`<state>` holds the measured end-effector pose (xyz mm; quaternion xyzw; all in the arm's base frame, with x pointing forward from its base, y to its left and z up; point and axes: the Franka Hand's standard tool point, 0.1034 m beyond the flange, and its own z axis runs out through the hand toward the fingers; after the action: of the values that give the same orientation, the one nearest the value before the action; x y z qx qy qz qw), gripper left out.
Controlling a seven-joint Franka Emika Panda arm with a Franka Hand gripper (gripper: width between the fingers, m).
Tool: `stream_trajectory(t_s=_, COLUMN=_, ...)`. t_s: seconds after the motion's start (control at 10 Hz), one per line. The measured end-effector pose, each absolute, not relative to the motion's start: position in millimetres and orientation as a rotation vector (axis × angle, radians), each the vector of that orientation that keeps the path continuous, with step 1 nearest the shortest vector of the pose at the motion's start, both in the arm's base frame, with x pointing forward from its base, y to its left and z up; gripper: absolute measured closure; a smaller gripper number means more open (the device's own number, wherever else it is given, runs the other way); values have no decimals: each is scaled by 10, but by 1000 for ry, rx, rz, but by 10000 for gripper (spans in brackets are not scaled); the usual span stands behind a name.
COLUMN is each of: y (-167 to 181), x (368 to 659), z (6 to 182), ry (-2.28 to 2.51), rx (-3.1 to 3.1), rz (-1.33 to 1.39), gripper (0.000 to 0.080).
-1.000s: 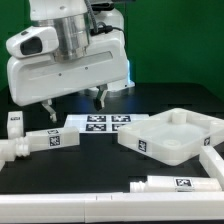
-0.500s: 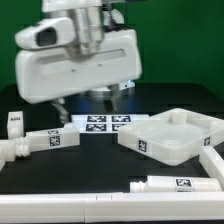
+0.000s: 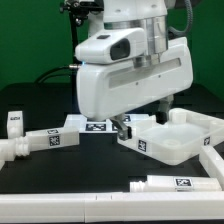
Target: Assemble desk
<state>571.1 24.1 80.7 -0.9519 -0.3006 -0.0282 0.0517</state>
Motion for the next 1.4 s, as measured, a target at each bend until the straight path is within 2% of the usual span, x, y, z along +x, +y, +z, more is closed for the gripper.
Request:
stream_trajectory(t_s=0.2, y=242, x=5715, z=808, ry=-916, rx=-2896, rz=-86, gripper=151)
stream_trajectory(t_s=0.3, y=249, x=5812, z=835, ry=-1008, rx=-2877, rz=-117, gripper=151)
stream_trajectory(t_s=0.4, y=320, x=5988, z=874, ry=-1038, rx=-2868, rz=-129, gripper=151)
stream_trajectory(t_s=0.6, y=611, x=6522, z=982, ry=-1144, rx=-2826, rz=-161, gripper=151)
stream_trajectory(t_s=1.0, y=626, x=6558, z=979, ry=-1173, rx=-2819, rz=-168, gripper=151)
stream_trajectory(t_s=1.4, y=488, x=6398, z=509, ry=-1192, rx=-2822, rz=-200, gripper=151)
